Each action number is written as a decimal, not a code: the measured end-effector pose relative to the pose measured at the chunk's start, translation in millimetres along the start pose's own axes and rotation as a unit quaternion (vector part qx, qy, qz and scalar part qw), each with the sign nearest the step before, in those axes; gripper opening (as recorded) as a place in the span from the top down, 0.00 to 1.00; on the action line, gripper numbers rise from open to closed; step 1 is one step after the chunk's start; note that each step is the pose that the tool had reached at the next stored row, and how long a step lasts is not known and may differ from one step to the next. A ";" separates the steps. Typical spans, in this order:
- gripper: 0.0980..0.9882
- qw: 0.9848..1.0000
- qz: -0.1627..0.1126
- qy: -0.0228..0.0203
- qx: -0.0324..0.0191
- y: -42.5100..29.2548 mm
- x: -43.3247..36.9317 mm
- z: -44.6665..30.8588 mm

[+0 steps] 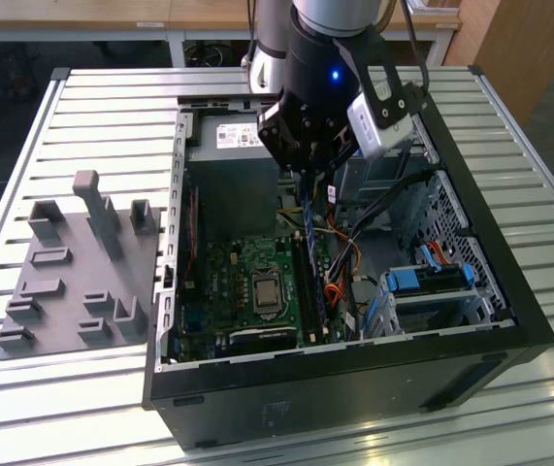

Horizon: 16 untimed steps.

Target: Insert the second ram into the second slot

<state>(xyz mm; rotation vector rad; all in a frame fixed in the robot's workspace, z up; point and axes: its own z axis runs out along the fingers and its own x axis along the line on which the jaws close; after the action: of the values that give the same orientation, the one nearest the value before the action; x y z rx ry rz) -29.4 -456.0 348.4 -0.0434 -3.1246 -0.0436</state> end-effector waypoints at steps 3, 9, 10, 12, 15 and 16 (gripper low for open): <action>0.96 1.000 0.000 0.000 0.000 0.0 0.0 1.2; 0.96 1.000 0.000 0.000 0.000 -0.1 -0.1 3.5; 0.96 1.000 0.000 0.000 0.000 -0.1 -0.1 3.9; 0.96 1.000 0.000 0.000 0.000 -0.1 -0.1 4.6; 0.96 1.000 0.000 0.000 0.000 -0.2 -0.1 5.8; 0.96 1.000 0.000 0.000 0.000 -0.2 -0.1 6.2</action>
<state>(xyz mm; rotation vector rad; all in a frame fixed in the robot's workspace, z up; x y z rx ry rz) -29.5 -456.0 342.2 -0.0435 -3.1246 -0.0436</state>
